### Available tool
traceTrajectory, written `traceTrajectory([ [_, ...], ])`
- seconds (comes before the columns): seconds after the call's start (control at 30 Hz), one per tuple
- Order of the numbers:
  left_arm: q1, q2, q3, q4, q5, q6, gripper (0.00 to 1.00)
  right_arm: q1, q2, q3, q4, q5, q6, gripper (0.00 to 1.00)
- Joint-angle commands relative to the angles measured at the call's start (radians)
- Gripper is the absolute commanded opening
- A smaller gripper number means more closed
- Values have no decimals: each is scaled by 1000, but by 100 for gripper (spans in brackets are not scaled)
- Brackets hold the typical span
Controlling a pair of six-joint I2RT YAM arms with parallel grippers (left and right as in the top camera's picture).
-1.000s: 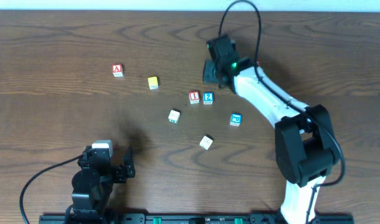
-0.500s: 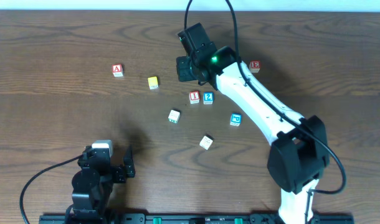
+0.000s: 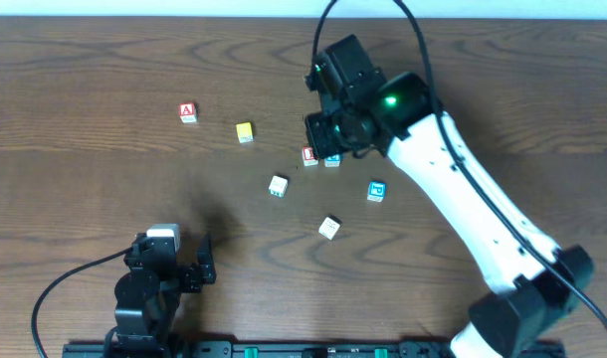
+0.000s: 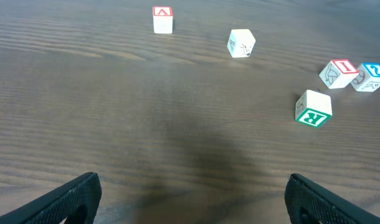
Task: Spell out Ai2
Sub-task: 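Lift the right gripper away and retract it toward the right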
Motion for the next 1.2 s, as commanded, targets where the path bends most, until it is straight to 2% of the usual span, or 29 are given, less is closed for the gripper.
traceTrajectory([
  [0.0, 4, -6, -10, 4, -7, 10, 95, 20, -87, 6, -37, -40, -82, 1],
  [0.1, 4, -6, -10, 4, -7, 10, 95, 38, -209, -76, -40, -26, -98, 1],
  [0.27, 4, -6, -10, 6, -14, 10, 95, 46, -455, -372, 35, -11, -97, 1],
  [0.33, 3, -6, -10, 40, 26, -89, 95, 46, -578, -514, 57, -29, -96, 1],
  [0.37, 3, -6, -10, 53, 59, -185, 95, 46, -610, -548, 56, -42, -97, 5],
  [0.4, 3, -6, -10, 55, 111, -290, 95, 46, -649, -585, 50, -59, -97, 24],
  [0.43, 3, -6, -10, 51, 179, -388, 95, 45, -674, -606, 42, -71, -97, 47],
  [0.47, 3, -6, -10, 46, 239, -454, 95, 45, -703, -626, 24, -82, -97, 67],
  [0.5, 3, -6, -10, 46, 257, -470, 95, 45, -723, -635, 6, -91, -97, 77],
  [0.53, 3, -6, -10, 43, 257, -473, 95, 45, -737, -639, -10, -95, -97, 94],
  [0.57, 3, -6, -10, 45, 265, -497, 95, 45, -748, -639, -25, -95, -97, 99],
  [0.67, 3, -6, -10, 57, 251, -578, 96, 45, -766, -639, -60, -95, -97, 99],
  [0.8, 3, -6, -10, 98, 227, -570, 95, 45, -769, -639, -82, -95, -89, 99],
  [0.9, 3, -4, -9, 241, 279, -502, 95, 45, -769, -639, -80, -95, -90, 99],
  [0.97, 3, 13, 5, 343, 279, -509, 96, 45, -769, -639, -66, -94, -91, 99],
  [1.07, 3, 97, 82, 355, 185, -512, 96, 45, -769, -639, -39, -95, -94, 99],
  [1.17, 3, 265, 220, 293, 73, -451, 96, 45, -769, -639, -7, -94, -94, 99],
])
